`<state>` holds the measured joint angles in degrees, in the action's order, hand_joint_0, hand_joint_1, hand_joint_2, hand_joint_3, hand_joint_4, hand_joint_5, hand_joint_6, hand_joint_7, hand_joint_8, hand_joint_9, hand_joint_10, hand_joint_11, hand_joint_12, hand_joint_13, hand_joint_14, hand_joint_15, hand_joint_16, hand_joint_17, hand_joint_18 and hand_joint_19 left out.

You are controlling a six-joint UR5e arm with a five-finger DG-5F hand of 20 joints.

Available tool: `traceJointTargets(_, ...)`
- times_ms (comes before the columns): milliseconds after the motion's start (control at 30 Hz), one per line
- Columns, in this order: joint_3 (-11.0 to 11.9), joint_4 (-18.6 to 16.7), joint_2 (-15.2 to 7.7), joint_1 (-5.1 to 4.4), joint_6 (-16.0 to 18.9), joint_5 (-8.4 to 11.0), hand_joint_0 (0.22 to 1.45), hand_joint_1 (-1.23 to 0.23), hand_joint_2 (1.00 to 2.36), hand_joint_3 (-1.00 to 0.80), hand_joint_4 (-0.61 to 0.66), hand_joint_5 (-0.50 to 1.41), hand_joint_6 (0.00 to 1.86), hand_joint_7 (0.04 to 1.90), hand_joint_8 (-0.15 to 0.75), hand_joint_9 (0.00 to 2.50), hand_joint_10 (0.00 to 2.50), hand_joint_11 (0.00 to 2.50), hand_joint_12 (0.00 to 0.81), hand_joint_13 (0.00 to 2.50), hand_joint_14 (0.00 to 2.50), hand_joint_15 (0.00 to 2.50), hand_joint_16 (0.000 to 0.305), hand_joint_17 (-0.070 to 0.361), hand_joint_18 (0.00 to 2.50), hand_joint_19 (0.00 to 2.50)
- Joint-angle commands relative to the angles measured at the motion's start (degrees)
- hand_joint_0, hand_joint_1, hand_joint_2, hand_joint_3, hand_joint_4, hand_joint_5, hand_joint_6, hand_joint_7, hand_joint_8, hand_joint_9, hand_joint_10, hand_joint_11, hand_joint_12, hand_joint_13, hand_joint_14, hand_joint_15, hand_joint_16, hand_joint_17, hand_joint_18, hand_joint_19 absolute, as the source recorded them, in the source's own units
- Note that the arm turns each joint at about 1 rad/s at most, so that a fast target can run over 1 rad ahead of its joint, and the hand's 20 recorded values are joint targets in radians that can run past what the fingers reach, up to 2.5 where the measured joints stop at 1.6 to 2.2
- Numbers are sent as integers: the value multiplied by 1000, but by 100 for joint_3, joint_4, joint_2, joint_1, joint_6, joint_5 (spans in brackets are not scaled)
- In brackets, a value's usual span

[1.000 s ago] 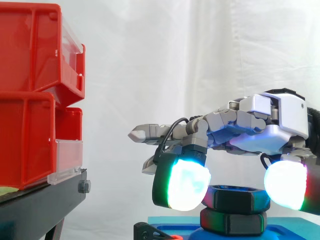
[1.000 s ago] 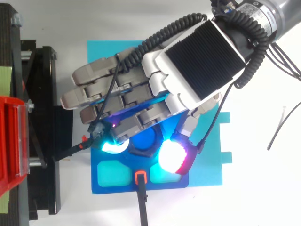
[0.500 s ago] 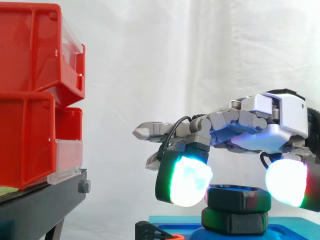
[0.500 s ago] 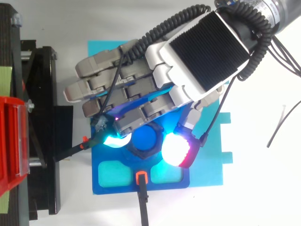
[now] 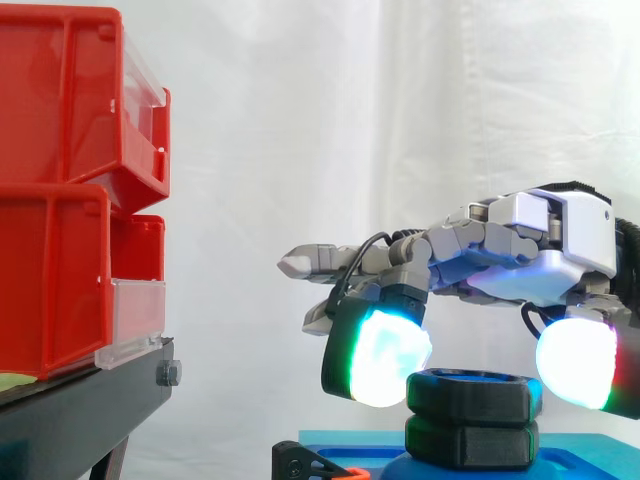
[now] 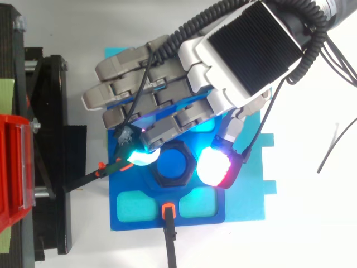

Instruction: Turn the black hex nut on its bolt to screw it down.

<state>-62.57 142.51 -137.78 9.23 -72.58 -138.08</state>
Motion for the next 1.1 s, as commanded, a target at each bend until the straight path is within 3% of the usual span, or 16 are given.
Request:
traceJointTargets(0,-1,-83,6,26,42,-18,517,-444,1000,-500,254,-117,610,1020,310,491,5,215,349,168,1,0,44,100,1,115)
traceJointTargets(633,34,-443,-3,87,306,-150,516,-451,1000,-500,240,-117,578,1067,311,493,5,214,349,170,0,0,44,100,0,123)
traceJointTargets(900,122,-751,-3,52,394,-220,515,-456,1000,-500,253,-115,567,1085,312,496,5,207,348,166,0,0,44,100,0,113)
traceJointTargets(1067,113,-856,-3,-27,447,-193,515,-457,1000,-500,243,-114,561,1094,311,494,7,206,350,166,1,0,45,101,0,114)
